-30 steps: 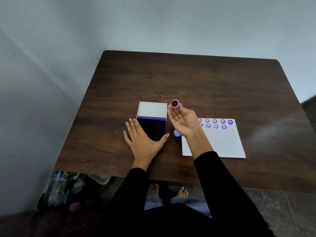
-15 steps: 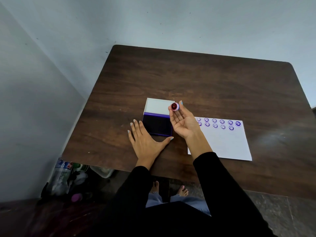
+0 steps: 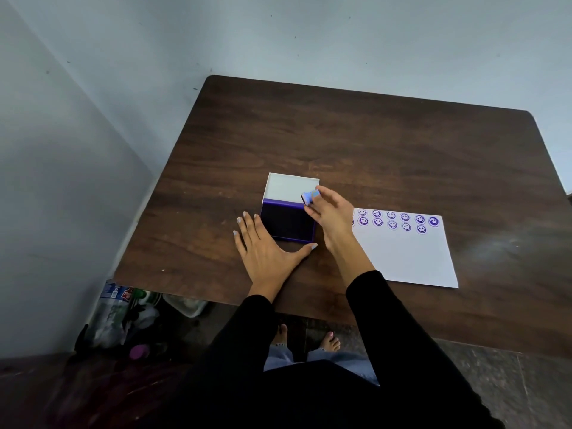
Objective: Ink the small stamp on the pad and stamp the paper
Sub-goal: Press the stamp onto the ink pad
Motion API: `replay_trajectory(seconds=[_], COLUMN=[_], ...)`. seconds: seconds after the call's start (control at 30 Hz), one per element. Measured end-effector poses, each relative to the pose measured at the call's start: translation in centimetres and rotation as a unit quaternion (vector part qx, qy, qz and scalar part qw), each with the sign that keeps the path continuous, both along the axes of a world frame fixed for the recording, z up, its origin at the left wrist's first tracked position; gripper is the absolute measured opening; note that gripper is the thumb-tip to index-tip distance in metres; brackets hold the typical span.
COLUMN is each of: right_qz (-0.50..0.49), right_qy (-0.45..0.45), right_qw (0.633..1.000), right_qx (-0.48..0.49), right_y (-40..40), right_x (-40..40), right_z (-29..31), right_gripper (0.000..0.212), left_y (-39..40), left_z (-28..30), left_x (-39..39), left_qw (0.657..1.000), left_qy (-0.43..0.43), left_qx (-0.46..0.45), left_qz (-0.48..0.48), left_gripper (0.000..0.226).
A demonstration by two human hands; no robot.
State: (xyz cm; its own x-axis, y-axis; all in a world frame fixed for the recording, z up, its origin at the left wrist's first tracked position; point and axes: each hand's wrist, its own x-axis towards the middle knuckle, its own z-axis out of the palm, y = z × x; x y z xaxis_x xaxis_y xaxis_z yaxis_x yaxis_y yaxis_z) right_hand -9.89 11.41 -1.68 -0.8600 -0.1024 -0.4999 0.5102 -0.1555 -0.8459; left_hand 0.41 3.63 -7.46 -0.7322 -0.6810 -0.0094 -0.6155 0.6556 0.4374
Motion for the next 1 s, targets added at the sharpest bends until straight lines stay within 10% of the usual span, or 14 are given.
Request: replay_trajectory(seconds=[0.3,1.0], right_qz=[0.191,0.224], right_qy=[0.324,0.399], right_qw=[0.874,0.795], right_qx=[0.307,0.399], right_y=[-1.1,-1.6], right_x=[2.6,3.5], right_z=[-2.1,-2.9], right_gripper=[0.024,0.023], left_y=[-0.2,-0.3], left_z=[-0.3,-1.0], left_x=[0.0,-0.1], left_qw=[1.000,1.000], left_qy=[-0.002,0.011], left_qx=[0.008,-0.006], left_qz=[-0.009,-0.017], left_gripper=[0.128,0.114])
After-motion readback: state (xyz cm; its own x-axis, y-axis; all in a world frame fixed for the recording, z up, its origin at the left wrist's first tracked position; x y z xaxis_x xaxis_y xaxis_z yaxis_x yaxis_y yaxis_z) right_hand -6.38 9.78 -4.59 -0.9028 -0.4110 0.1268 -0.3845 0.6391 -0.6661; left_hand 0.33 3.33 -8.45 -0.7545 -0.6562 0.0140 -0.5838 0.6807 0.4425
